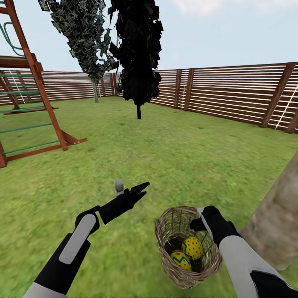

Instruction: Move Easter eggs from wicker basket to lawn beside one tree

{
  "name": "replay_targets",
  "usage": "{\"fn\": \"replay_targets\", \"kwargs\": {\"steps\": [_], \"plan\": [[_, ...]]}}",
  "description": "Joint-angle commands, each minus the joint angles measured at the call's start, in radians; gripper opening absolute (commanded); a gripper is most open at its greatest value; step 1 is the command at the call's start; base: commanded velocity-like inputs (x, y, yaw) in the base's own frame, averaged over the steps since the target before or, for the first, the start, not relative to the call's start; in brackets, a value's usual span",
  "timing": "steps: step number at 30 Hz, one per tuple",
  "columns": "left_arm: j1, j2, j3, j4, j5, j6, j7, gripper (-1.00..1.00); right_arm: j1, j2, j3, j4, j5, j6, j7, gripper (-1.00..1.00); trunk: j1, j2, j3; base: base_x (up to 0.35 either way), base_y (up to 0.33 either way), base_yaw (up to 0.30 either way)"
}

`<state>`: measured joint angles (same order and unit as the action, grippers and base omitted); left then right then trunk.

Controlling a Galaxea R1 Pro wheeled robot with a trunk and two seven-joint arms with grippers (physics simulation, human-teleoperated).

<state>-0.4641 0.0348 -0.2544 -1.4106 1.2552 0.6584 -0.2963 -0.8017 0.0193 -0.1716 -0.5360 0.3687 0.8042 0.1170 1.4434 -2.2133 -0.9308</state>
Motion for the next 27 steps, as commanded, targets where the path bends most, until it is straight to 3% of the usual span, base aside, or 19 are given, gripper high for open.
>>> {"fn": "replay_targets", "kwargs": {"steps": [1, 7, 14, 20, 27], "plan": [[-0.001, 0.002, -0.001, 0.0, 0.009, 0.003, -0.005, 1.0, -0.001, 0.002, -0.008, -0.001, 0.011, 0.003, 0.009, 1.0, 0.004, -0.008, -0.004, 0.0, 0.0, 0.0], [-0.001, 0.014, 0.002, -0.001, 0.021, 0.006, -0.016, 1.0, -0.001, 0.001, -0.008, -0.002, 0.01, -0.001, 0.018, 1.0, 0.027, -0.05, -0.023, 0.0, 0.0, 0.0], [-0.001, 0.018, 0.001, 0.004, 0.093, 0.006, -0.021, 1.0, -0.012, 0.002, -0.007, -0.016, 0.01, -0.009, 0.034, 1.0, 0.054, -0.099, -0.045, 0.0, 0.0, 0.0], [-0.001, 0.041, 0.014, 0.007, 0.103, 0.006, -0.023, 1.0, -0.016, 0.002, -0.006, -0.05, 0.01, -0.022, 0.038, 1.0, 0.077, -0.141, -0.064, 0.0, 0.0, 0.0], [-0.001, 0.043, 0.015, 0.009, 0.104, 0.006, -0.023, 1.0, -0.016, 0.002, -0.003, -0.073, 0.01, -0.022, 0.038, 1.0, 0.103, -0.19, -0.086, 0.0, 0.0, 0.0]]}}
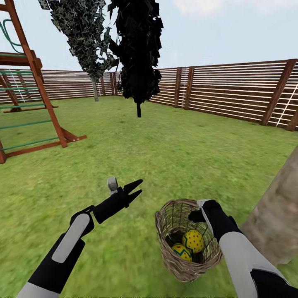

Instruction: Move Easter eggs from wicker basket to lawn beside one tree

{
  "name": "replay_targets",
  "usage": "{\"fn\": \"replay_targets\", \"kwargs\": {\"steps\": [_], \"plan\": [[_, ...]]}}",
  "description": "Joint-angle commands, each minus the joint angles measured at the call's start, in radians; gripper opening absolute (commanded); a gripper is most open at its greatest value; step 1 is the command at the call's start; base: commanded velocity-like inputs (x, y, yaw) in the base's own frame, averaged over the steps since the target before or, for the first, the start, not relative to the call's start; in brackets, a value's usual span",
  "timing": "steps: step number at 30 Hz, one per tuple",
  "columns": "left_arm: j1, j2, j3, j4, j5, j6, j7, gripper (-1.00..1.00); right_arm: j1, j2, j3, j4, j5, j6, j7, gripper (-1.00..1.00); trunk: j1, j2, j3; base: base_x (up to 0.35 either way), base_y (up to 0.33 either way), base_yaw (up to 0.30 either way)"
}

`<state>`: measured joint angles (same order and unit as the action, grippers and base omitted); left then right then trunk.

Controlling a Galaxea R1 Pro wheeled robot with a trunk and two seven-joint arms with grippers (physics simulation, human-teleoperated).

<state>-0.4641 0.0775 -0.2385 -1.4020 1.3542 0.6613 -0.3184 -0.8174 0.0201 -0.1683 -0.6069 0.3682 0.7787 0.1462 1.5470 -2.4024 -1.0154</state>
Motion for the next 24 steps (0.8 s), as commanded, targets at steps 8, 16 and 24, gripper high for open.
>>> {"fn": "replay_targets", "kwargs": {"steps": [8, 16, 24], "plan": [[-0.001, 0.001, -0.001, 0.003, 0.005, 0.003, -0.001, 1.0, -0.002, 0.001, -0.007, -0.002, 0.011, 0.01, 0.008, 1.0, 0.031, -0.057, -0.026, 0.0, 0.0, 0.0], [-0.001, 0.002, -0.001, 0.003, 0.005, 0.003, -0.001, 1.0, -0.019, 0.001, -0.007, -0.011, 0.011, 0.007, 0.008, 1.0, 0.054, -0.098, -0.053, 0.0, 0.0, 0.0], [-0.001, 0.002, 0.035, 0.003, 0.006, 0.003, -0.001, 1.0, -0.023, 0.002, -0.007, -0.016, 0.009, 0.008, 0.009, 1.0, 0.058, -0.1, -0.084, 0.0, 0.0, 0.0]]}}
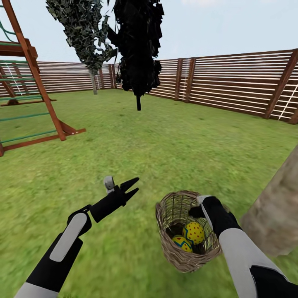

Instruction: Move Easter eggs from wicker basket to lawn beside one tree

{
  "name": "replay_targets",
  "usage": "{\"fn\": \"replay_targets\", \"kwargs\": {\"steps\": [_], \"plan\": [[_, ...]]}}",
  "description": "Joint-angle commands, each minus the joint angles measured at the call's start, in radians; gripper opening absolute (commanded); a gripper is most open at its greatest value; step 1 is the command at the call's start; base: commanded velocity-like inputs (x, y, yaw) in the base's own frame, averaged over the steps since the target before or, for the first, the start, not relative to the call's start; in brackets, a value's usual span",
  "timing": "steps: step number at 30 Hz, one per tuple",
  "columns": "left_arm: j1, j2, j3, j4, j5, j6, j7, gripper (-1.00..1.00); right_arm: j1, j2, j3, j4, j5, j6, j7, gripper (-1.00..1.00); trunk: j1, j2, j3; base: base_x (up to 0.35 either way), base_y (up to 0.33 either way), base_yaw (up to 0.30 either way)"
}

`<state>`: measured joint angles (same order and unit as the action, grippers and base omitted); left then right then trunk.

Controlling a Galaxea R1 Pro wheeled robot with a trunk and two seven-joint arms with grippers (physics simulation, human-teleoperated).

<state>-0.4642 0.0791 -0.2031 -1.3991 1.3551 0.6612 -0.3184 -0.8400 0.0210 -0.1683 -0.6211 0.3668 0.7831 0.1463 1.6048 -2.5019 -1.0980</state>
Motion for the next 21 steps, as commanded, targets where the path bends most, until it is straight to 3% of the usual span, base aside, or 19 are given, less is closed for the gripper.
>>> {"fn": "replay_targets", "kwargs": {"steps": [1, 21], "plan": [[-0.001, 0.001, 0.0, 0.0, 0.005, 0.003, -0.001, 1.0, -0.001, 0.002, -0.007, -0.002, 0.011, 0.004, 0.009, 1.0, 0.0, -0.001, -0.005, 0.0, 0.0, 0.0], [-0.001, 0.001, 0.002, 0.0, 0.006, 0.003, -0.001, 1.0, -0.01, 0.002, -0.007, -0.03, 0.011, 0.016, 0.007, 1.0, 0.009, -0.005, -0.082, 0.0, 0.0, 0.0]]}}
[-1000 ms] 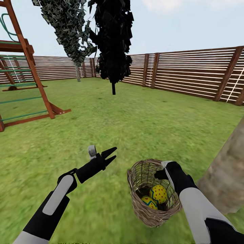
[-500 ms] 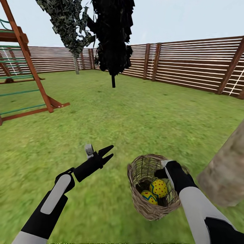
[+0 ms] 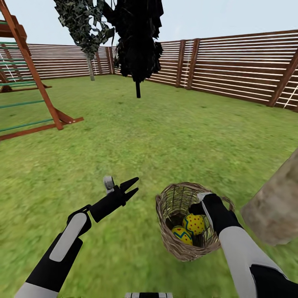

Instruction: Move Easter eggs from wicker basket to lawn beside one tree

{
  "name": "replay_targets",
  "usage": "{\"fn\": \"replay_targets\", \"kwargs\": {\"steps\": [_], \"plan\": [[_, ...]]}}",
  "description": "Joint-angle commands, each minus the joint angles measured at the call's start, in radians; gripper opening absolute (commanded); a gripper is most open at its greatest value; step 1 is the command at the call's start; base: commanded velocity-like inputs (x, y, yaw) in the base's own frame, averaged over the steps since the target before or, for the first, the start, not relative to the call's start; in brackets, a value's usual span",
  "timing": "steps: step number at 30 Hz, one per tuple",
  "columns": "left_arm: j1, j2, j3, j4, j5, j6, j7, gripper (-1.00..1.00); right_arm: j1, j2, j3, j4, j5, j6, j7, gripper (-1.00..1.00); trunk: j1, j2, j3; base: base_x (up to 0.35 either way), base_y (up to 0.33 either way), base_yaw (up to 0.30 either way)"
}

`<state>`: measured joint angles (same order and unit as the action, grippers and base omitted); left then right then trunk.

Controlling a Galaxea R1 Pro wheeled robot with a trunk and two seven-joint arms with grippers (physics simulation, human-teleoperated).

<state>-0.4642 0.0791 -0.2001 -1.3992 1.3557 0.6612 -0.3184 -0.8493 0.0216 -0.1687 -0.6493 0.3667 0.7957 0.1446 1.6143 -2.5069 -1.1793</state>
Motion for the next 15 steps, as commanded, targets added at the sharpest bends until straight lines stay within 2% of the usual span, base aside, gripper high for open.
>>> {"fn": "replay_targets", "kwargs": {"steps": [1, 11, 15], "plan": [[-0.001, 0.001, -0.001, 0.0, 0.005, 0.003, -0.001, 1.0, 0.0, 0.001, -0.006, -0.003, 0.011, 0.003, 0.009, 1.0, 0.0, -0.001, -0.005, 0.0, 0.0, 0.0], [0.001, 0.001, -0.001, 0.003, 0.005, 0.002, -0.001, 1.0, -0.001, 0.001, -0.006, -0.006, 0.011, 0.017, 0.009, 1.0, 0.0, -0.001, -0.005, 0.0, 0.0, 0.0], [0.001, 0.001, -0.001, 0.003, 0.005, 0.001, -0.001, 1.0, -0.001, 0.001, -0.006, -0.006, 0.011, 0.057, 0.01, 1.0, 0.0, -0.001, -0.005, 0.183, 0.0, 0.0]]}}
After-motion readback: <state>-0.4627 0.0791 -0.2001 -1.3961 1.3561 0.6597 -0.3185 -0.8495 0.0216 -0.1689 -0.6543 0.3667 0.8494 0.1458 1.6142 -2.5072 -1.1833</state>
